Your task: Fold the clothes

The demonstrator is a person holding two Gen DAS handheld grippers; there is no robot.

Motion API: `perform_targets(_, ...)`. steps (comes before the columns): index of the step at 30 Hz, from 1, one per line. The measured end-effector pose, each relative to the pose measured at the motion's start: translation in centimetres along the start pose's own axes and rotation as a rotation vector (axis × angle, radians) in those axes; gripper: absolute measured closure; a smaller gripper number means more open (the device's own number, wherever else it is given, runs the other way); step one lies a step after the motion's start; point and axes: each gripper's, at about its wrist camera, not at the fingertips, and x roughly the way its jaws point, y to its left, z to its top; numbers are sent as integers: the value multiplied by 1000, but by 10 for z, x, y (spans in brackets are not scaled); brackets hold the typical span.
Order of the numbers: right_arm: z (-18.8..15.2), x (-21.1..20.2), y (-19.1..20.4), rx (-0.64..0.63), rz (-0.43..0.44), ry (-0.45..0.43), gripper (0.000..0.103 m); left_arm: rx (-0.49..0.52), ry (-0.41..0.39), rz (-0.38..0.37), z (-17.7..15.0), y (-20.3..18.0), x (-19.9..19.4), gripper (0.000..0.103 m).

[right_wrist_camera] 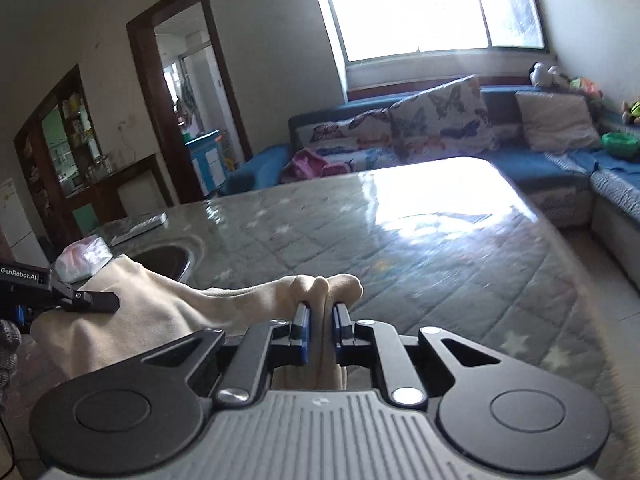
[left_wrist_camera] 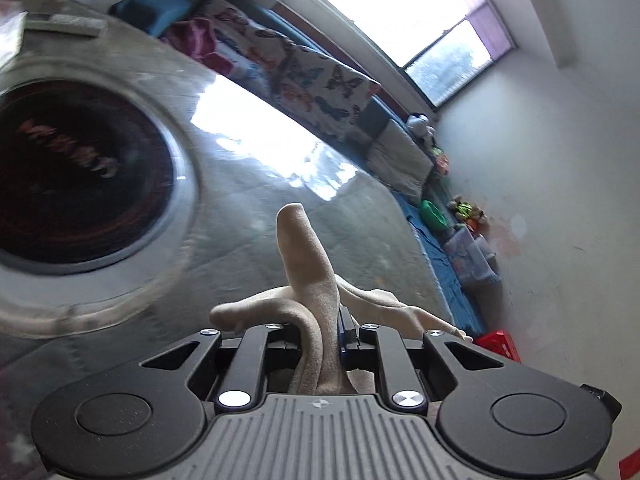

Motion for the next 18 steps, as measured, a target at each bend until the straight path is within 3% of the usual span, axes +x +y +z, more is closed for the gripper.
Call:
perform_targets(6,18,-32,-40,-4,-148,-49,93,58,57,-89,5,-53,50,87)
perform_targets(11,32,-49,-83,0,-274,-55,93,51,150,-158,-4,-86,96,87)
perform_targets(14,28,-45,-106,9,-327,-16,93,-6,254,-145,-16,-85,126,87)
perform_targets(18,5,-27,-132,22,-381,76,93,15,321,-79,-34,-74,144,87)
